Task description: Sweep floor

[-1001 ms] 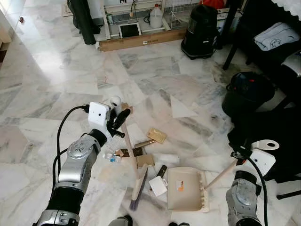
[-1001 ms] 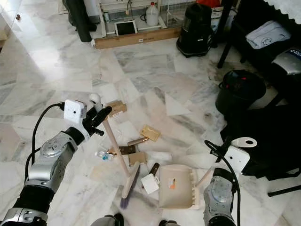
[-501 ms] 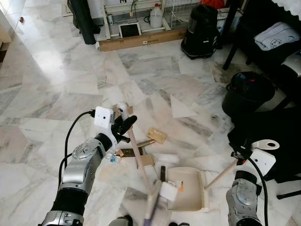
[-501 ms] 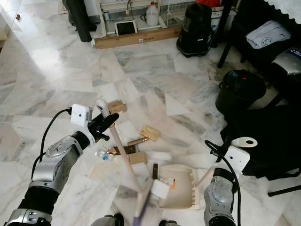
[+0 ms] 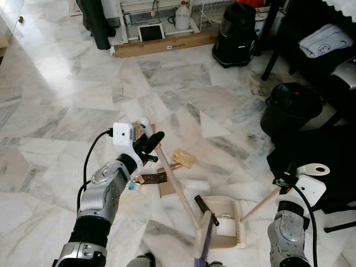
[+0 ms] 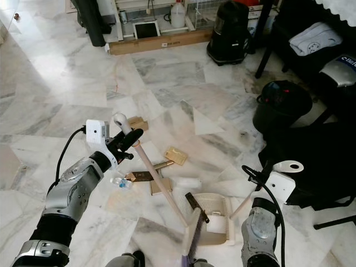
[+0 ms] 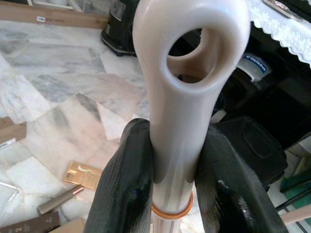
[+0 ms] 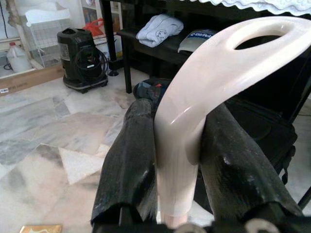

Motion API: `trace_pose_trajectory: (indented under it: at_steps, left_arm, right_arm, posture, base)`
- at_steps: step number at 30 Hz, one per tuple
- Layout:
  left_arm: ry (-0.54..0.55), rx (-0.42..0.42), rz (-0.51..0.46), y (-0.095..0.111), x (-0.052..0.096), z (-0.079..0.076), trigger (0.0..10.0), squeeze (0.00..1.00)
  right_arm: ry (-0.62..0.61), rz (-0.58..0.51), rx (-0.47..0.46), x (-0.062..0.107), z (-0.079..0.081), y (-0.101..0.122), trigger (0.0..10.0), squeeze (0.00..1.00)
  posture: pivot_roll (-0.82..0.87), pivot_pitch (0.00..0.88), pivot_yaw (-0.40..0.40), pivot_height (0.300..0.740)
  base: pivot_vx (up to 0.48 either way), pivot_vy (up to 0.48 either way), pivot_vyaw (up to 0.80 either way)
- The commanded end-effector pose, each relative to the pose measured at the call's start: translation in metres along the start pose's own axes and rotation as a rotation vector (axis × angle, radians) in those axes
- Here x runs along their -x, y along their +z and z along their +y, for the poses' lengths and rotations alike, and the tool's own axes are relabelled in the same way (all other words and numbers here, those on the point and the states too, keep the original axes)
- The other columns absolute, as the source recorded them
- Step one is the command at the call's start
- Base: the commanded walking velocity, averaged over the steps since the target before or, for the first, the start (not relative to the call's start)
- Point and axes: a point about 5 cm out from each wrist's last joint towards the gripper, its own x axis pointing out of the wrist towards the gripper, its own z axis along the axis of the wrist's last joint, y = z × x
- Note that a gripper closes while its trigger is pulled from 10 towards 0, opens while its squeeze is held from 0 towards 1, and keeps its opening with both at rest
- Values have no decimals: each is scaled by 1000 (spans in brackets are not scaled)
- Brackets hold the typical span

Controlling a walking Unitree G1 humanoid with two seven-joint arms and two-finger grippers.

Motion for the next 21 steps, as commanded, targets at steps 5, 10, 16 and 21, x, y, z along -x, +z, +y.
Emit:
trace_pose_trajectory:
  at_steps: [5, 10, 16, 21]
  left_arm:
    - [-8, -13, -22, 11, 2, 3, 10000, 0]
    - [4, -43, -40, 16, 3, 4, 10000, 0]
    - [54, -151, -65, 23, 4, 10, 10000, 0]
    - [77, -166, -60, 21, 4, 12, 10000, 0]
  right_arm:
    - [-5, 87, 21, 8, -5, -14, 10000, 0]
    - [0, 87, 14, 7, -2, -13, 10000, 0]
    - [-2, 63, 0, 4, -2, -9, 10000, 0]
    - [-32, 34, -47, -1, -5, -2, 10000, 0]
  posture:
    - [174, 198, -8, 740]
    - [172, 194, -9, 740]
    - [168, 191, -8, 740]
    - [162, 186, -10, 740]
  base:
    - [0, 0, 0]
    - [0, 0, 0]
    - [0, 0, 0]
    - [0, 0, 0]
